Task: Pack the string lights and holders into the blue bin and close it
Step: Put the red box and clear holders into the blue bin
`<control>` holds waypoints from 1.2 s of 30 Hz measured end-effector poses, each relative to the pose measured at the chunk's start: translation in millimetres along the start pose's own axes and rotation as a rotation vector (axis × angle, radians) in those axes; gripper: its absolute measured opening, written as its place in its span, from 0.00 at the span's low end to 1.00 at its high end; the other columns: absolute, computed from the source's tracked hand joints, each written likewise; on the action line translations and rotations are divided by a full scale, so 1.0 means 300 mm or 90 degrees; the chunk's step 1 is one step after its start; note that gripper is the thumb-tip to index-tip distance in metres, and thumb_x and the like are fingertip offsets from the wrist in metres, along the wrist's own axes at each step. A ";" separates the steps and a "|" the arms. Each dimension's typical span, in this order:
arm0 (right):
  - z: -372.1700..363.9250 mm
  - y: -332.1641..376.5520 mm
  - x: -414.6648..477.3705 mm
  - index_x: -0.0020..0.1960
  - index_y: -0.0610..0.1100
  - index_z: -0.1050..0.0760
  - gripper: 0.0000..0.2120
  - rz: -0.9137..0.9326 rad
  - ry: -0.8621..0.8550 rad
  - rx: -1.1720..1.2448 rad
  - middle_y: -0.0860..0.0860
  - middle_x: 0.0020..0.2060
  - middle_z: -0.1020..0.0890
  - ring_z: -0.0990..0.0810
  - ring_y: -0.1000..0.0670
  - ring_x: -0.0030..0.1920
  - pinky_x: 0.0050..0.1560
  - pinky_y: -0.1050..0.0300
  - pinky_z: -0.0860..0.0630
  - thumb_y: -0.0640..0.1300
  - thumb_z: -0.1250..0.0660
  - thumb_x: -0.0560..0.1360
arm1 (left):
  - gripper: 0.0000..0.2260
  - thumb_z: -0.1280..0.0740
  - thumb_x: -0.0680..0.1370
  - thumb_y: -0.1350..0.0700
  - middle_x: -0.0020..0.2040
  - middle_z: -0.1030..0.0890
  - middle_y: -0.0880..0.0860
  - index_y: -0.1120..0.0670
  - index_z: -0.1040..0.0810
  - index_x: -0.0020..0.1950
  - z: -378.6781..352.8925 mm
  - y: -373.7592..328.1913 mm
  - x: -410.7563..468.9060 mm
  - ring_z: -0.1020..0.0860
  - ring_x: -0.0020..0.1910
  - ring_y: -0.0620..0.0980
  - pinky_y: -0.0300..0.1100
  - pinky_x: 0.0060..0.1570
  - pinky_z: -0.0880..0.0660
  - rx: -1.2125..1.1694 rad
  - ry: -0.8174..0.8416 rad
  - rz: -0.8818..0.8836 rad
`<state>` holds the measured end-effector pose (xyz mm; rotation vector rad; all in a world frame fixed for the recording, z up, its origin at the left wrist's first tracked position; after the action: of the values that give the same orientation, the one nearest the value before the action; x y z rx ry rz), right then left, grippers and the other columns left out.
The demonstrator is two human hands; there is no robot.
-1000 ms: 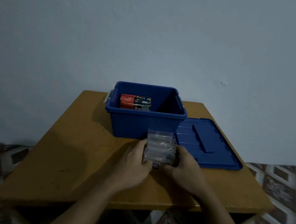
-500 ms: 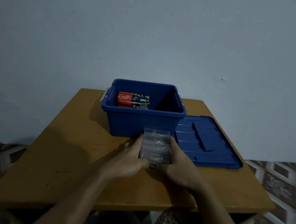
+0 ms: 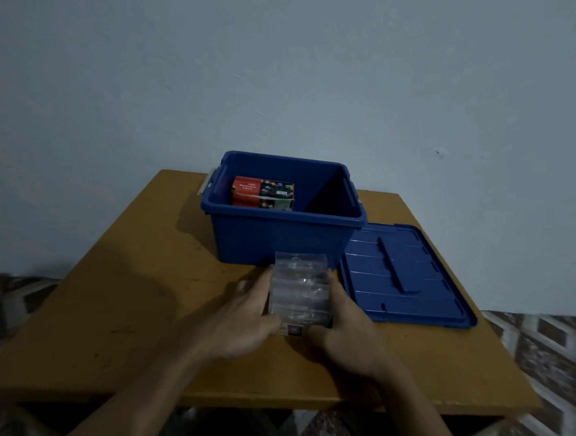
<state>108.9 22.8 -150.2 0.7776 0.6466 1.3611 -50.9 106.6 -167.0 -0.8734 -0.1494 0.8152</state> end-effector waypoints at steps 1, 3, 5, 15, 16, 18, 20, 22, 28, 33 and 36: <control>0.001 0.001 0.000 0.68 0.59 0.39 0.32 -0.003 0.005 -0.001 0.64 0.53 0.21 0.23 0.72 0.53 0.47 0.79 0.30 0.36 0.29 0.74 | 0.37 0.39 0.81 0.50 0.79 0.47 0.45 0.33 0.63 0.77 -0.003 -0.002 -0.003 0.42 0.74 0.45 0.45 0.62 0.37 0.010 0.007 0.005; 0.007 -0.001 -0.001 0.67 0.62 0.39 0.32 -0.008 0.006 0.001 0.64 0.55 0.22 0.24 0.71 0.54 0.49 0.80 0.30 0.38 0.29 0.74 | 0.38 0.40 0.82 0.48 0.79 0.51 0.45 0.36 0.67 0.78 0.002 -0.005 -0.012 0.42 0.75 0.47 0.45 0.64 0.36 0.030 0.022 0.018; 0.012 0.003 -0.004 0.62 0.67 0.39 0.31 -0.012 0.005 -0.004 0.66 0.57 0.24 0.25 0.71 0.55 0.50 0.80 0.31 0.39 0.29 0.74 | 0.38 0.40 0.82 0.44 0.80 0.53 0.44 0.37 0.68 0.78 0.011 0.006 -0.017 0.40 0.75 0.47 0.43 0.65 0.35 0.055 0.031 0.016; 0.036 0.037 -0.057 0.67 0.66 0.31 0.21 -0.052 0.042 0.070 0.72 0.54 0.21 0.24 0.70 0.55 0.55 0.68 0.29 0.55 0.30 0.76 | 0.30 0.38 0.78 0.39 0.72 0.30 0.35 0.36 0.44 0.79 0.040 0.016 -0.071 0.32 0.71 0.35 0.49 0.73 0.34 -0.084 -0.043 -0.090; 0.041 0.044 -0.065 0.65 0.65 0.29 0.20 -0.063 0.038 0.084 0.71 0.54 0.20 0.23 0.68 0.55 0.57 0.63 0.28 0.58 0.32 0.74 | 0.27 0.38 0.78 0.39 0.69 0.27 0.34 0.37 0.37 0.77 0.050 0.006 -0.085 0.29 0.68 0.35 0.48 0.71 0.32 -0.097 -0.044 -0.079; 0.043 0.072 -0.074 0.61 0.62 0.25 0.19 -0.082 0.035 0.106 0.65 0.53 0.18 0.21 0.66 0.53 0.57 0.58 0.27 0.61 0.35 0.71 | 0.16 0.38 0.80 0.40 0.60 0.19 0.38 0.39 0.25 0.68 0.080 -0.028 -0.122 0.23 0.58 0.36 0.44 0.64 0.27 -0.109 -0.064 -0.042; 0.047 0.113 -0.076 0.56 0.56 0.21 0.15 -0.100 0.025 0.086 0.58 0.49 0.17 0.21 0.62 0.46 0.48 0.60 0.28 0.61 0.38 0.75 | 0.15 0.41 0.81 0.40 0.51 0.16 0.47 0.45 0.19 0.56 0.114 -0.069 -0.154 0.19 0.50 0.45 0.46 0.53 0.25 -0.098 -0.085 -0.001; 0.051 0.150 -0.068 0.52 0.52 0.21 0.15 -0.124 0.034 0.059 0.52 0.46 0.18 0.22 0.55 0.42 0.42 0.60 0.30 0.59 0.41 0.81 | 0.24 0.44 0.82 0.38 0.50 0.17 0.57 0.54 0.18 0.53 0.146 -0.115 -0.178 0.20 0.50 0.55 0.54 0.53 0.26 -0.078 -0.084 0.026; 0.050 0.208 -0.013 0.57 0.47 0.23 0.25 -0.208 0.094 0.023 0.40 0.47 0.16 0.22 0.49 0.40 0.42 0.54 0.30 0.64 0.50 0.81 | 0.14 0.47 0.85 0.49 0.52 0.19 0.60 0.57 0.28 0.51 0.193 -0.157 -0.160 0.21 0.48 0.58 0.51 0.50 0.26 0.006 -0.042 0.115; 0.014 0.200 0.007 0.59 0.48 0.26 0.28 -0.260 0.116 -0.003 0.46 0.46 0.18 0.20 0.48 0.44 0.40 0.55 0.27 0.68 0.52 0.80 | 0.20 0.49 0.84 0.42 0.47 0.19 0.54 0.52 0.23 0.54 0.188 -0.115 -0.151 0.21 0.46 0.51 0.43 0.44 0.27 -0.059 0.029 0.186; 0.006 0.192 0.003 0.61 0.49 0.27 0.27 -0.268 0.112 0.023 0.48 0.48 0.19 0.19 0.48 0.48 0.44 0.54 0.24 0.68 0.51 0.80 | 0.22 0.49 0.81 0.37 0.56 0.19 0.53 0.49 0.27 0.65 0.189 -0.090 -0.151 0.18 0.51 0.51 0.47 0.52 0.21 -0.115 0.022 0.225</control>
<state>75.9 25.8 -103.1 0.5137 0.9190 1.0378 -91.5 100.7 -101.3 -1.1011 -0.0377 1.1273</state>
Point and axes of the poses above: each hand's wrist, its own x-axis towards the middle knuckle, its own z-axis out of the back of the hand, y = z × x, the point moved 3 cm from there along x, towards the middle knuckle
